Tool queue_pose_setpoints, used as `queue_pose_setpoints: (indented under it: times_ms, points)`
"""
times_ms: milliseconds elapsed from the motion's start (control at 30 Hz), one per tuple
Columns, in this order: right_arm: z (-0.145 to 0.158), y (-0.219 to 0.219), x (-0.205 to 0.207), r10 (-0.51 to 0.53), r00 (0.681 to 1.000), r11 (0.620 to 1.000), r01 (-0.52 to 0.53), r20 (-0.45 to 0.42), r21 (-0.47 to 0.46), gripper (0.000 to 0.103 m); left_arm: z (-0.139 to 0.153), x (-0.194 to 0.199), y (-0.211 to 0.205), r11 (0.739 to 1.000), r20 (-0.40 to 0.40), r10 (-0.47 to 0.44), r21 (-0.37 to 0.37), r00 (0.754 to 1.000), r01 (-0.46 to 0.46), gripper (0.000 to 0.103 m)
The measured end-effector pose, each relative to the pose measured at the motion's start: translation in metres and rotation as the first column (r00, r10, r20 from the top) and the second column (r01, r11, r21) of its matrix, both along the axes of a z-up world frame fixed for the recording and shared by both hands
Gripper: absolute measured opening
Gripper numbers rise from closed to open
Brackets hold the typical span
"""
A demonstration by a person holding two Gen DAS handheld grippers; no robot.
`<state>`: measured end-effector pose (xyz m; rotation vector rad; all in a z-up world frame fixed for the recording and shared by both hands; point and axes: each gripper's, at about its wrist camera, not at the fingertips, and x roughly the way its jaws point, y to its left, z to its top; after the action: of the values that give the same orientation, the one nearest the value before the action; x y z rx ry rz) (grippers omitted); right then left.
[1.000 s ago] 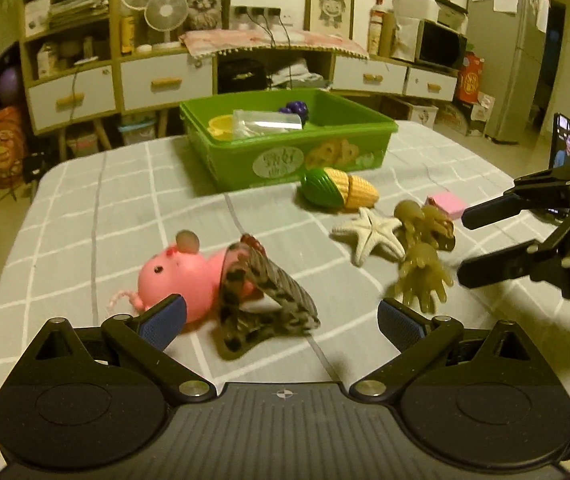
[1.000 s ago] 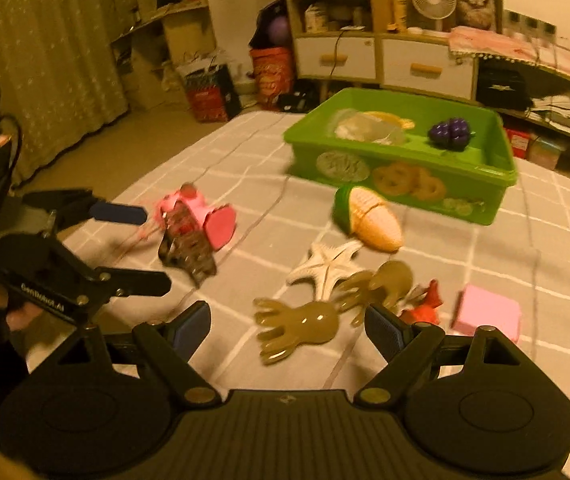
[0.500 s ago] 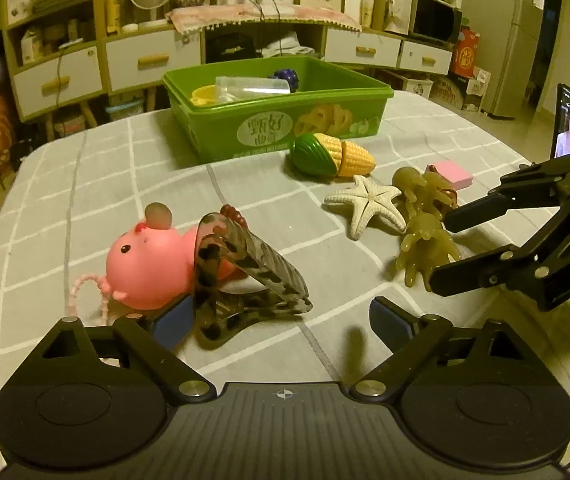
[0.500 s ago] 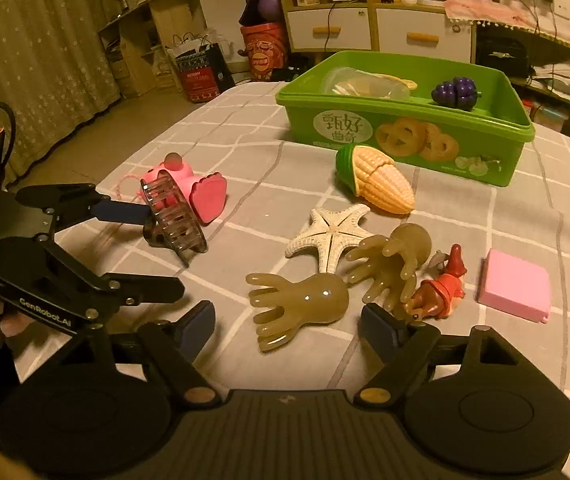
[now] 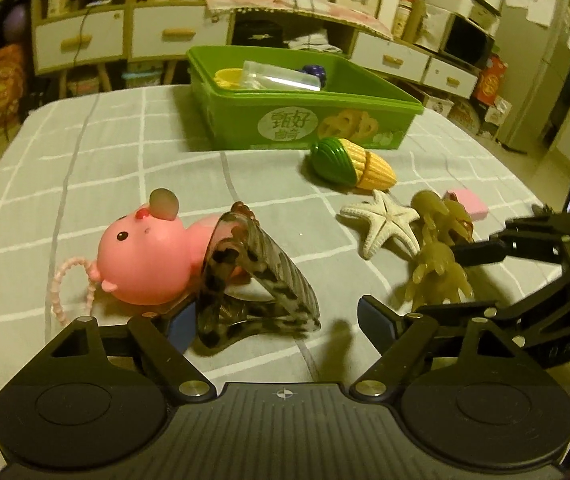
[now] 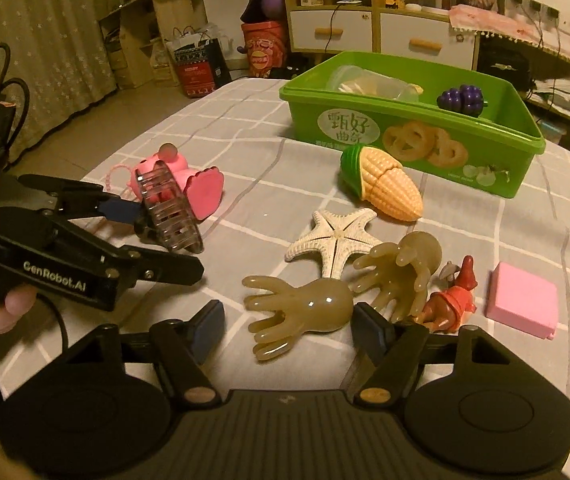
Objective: Organize rigid objects
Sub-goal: 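Move the left tool to the leopard-print hair clip while the right tool approaches the brown octopus, then grasp and lift the hair clip with the left tool while the right tool grasps the octopus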
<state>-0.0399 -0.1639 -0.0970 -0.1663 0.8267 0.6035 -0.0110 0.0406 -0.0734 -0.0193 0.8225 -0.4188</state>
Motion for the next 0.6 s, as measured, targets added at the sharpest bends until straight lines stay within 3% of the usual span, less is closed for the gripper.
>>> queue_pose_setpoints:
  times_ms: [233,400,600]
  points:
    - [0.001,0.0,0.002,-0.008,1.0,1.0,0.008,0.001,0.005,0.038,0.004,0.007,0.01,0.992,-0.058,0.078,-0.096,0.995,-0.084,0.076]
    - [0.002,0.0,0.003,-0.018,1.0,1.0,0.018,-0.002,0.01,0.03,0.005,0.009,0.014,0.987,-0.073,0.11,-0.107,0.991,-0.117,0.06]
    - [0.005,0.002,0.0,-0.011,1.0,1.0,0.011,0.006,0.014,0.025,0.006,0.008,0.014,0.987,-0.082,0.104,-0.117,0.991,-0.113,0.061]
